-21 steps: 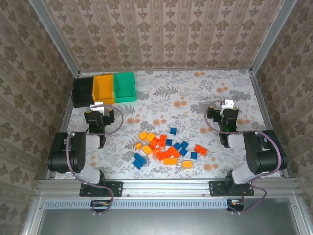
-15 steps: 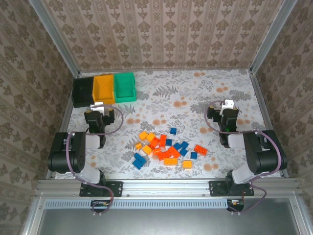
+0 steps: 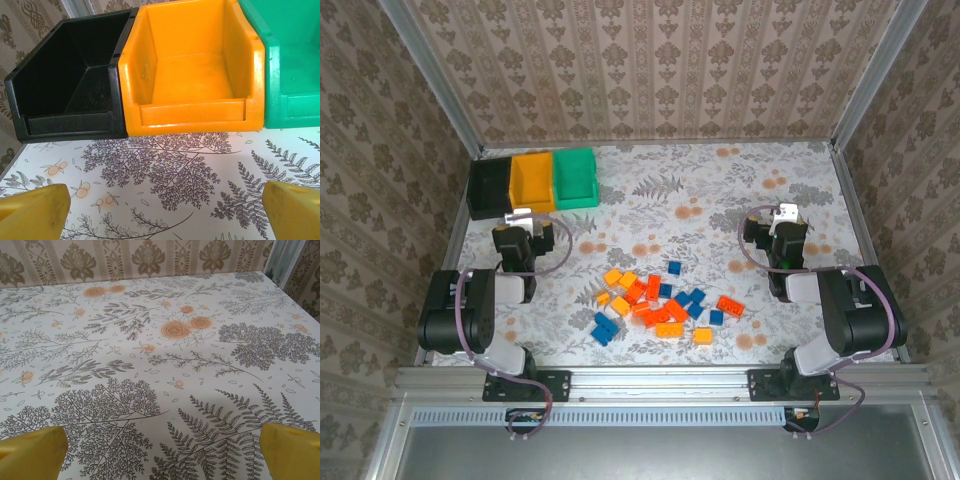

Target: Sort the legos into containers by color

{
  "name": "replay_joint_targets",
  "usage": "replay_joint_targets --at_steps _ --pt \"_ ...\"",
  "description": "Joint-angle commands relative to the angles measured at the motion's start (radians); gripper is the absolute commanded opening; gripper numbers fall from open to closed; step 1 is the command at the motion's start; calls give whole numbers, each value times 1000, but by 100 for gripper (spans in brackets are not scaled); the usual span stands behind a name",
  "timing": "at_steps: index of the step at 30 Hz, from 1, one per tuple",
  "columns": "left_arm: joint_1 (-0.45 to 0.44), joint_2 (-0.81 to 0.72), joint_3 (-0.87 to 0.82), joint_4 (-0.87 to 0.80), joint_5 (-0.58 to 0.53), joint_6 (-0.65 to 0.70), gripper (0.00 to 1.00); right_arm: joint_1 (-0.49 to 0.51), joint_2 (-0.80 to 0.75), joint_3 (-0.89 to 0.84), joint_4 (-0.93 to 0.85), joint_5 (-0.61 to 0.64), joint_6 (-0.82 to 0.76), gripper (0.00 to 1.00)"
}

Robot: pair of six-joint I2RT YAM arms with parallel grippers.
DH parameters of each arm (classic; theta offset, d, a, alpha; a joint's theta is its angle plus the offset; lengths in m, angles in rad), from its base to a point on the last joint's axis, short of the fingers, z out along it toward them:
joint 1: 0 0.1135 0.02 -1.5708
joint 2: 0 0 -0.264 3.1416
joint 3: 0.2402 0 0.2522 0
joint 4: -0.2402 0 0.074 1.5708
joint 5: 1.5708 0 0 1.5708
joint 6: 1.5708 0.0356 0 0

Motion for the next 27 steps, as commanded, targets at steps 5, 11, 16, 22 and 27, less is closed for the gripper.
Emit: replay_joint_targets --at_steps 5,11,16,22,27 --pt "5 2 2 10 16 -12 100 -2 7 -2 18 -16 -2 100" --pt "-15 -64 -3 -25 -37 -2 100 6 -71 13 -65 20 -6 100" --pt "-83 -255 46 -263 -178 6 100 36 -189 181 -502 75 90 100" --pt "-52 -358 93 -329 -193 -267 100 74 -261 231 -637 166 185 100" --pt "82 -407 300 -911 -140 -819 100 57 -270 306 -821 327 529 100"
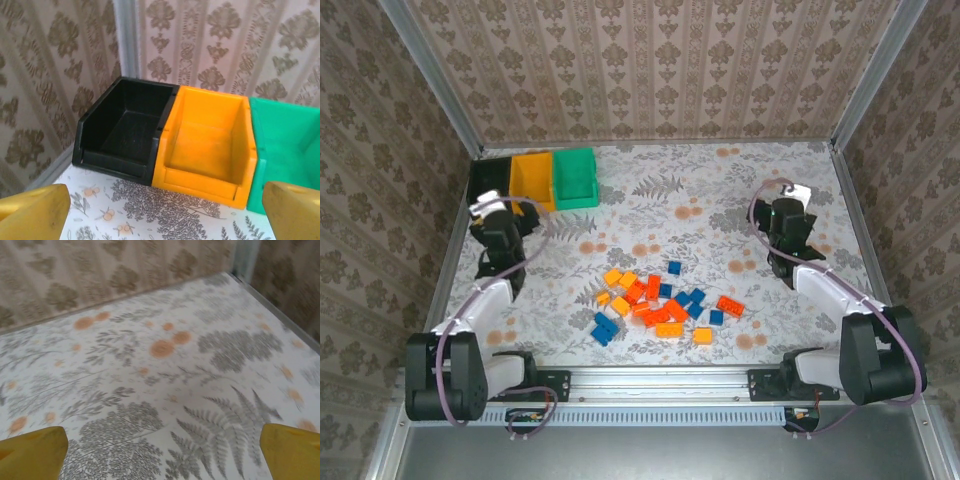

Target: Sort the legos into containers by color

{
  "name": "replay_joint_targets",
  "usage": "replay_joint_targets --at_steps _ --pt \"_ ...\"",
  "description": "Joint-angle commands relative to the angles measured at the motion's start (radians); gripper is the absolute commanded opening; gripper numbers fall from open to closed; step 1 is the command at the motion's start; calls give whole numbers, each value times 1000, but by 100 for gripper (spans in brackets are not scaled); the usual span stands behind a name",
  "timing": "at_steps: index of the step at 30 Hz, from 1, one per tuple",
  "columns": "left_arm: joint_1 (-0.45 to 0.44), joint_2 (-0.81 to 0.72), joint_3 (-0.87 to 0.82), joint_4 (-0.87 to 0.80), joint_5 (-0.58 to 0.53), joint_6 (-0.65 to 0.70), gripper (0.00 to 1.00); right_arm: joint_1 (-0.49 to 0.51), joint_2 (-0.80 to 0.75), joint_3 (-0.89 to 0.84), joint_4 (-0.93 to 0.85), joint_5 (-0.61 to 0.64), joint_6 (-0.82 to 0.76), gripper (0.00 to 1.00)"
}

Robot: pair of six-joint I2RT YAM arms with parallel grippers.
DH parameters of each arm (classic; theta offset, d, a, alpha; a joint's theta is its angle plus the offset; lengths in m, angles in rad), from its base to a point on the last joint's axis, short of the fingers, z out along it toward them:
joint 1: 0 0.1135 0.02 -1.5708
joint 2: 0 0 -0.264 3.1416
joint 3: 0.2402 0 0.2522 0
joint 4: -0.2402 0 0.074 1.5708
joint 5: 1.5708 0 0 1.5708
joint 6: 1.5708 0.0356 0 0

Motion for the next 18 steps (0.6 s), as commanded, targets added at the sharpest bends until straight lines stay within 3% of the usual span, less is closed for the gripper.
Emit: replay_joint_targets --at_steps 1,2,3,5,8,13,16,18 --pt "105 -24 131 -385 109 -388 100 -22 -12 96 -322 112 360 100" --pt "135 -16 131 -347 219 -364 100 -34 -4 120 -380 71 415 100" --pt "147 -10 126 -329 261 -371 100 -48 7 121 -351 -9 368 100" --pt "155 -11 96 -260 320 -400 100 -52 22 106 -301 -91 339 93" --pt "140 -10 85 -200 356 -416 100 -51 25 103 -288 -162 301 92" --pt "10 178 405 -527 293 -133 99 -17 139 266 -514 -210 189 96" --pt "-17 382 605 -698 289 -65 87 10 173 284 -533 -217 173 100" --pt "-30 501 717 -754 282 -38 86 24 177 284 -532 -229 168 100"
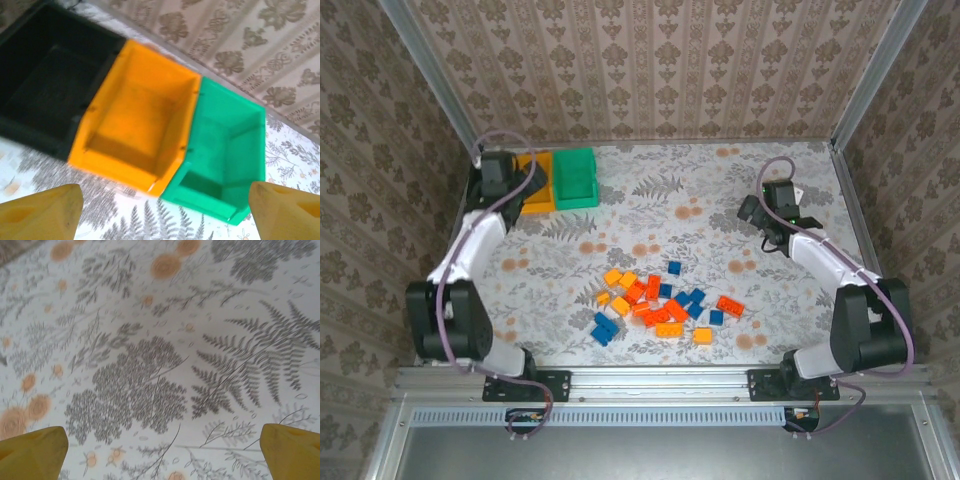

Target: Sort the legos into containers by color

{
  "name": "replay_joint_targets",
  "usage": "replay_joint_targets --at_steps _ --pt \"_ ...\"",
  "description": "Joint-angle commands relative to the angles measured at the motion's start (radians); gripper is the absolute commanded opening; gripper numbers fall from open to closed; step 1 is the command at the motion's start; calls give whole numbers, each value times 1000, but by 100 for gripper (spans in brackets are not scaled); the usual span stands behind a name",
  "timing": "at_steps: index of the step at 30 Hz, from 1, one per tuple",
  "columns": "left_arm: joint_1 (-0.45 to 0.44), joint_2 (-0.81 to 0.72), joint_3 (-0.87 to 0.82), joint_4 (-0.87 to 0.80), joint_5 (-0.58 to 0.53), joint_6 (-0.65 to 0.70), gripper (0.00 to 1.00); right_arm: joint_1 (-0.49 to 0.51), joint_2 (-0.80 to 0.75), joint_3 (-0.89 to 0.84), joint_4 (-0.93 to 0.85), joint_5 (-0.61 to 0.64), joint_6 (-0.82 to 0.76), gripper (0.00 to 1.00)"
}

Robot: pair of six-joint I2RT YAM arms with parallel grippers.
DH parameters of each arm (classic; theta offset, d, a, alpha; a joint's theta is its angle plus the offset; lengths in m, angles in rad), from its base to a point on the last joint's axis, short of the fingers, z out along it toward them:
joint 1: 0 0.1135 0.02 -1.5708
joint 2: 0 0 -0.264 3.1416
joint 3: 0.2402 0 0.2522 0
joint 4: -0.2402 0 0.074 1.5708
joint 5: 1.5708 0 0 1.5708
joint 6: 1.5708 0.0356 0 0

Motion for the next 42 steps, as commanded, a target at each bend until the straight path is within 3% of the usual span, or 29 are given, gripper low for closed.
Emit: replay_joint_targets --at_steps 1,8,14,22,26,31,38,42 --pt "-16 169 142 -237 -12 126 86 20 14 26 -89 -44 -39 100" --pt "-82 414 389 -320 -170 226 84 31 19 35 -112 -74 -38 100" --pt "-110 498 446 -259 -223 230 81 37 0 34 -127 -81 -33 100" --pt "-115 655 599 -349 -262 202 68 43 -35 27 -143 -55 -26 100" --pt "-115 707 641 -387 -267 190 59 44 -70 31 -154 -43 -23 100" --pt "-119 718 641 -387 -258 192 38 45 -65 33 -151 -40 -8 100" --pt "-150 668 561 -347 -228 187 10 45 -49 41 -156 -21 8 100" --pt "-197 602 489 -318 -216 169 0 45 -17 44 -159 -11 21 100"
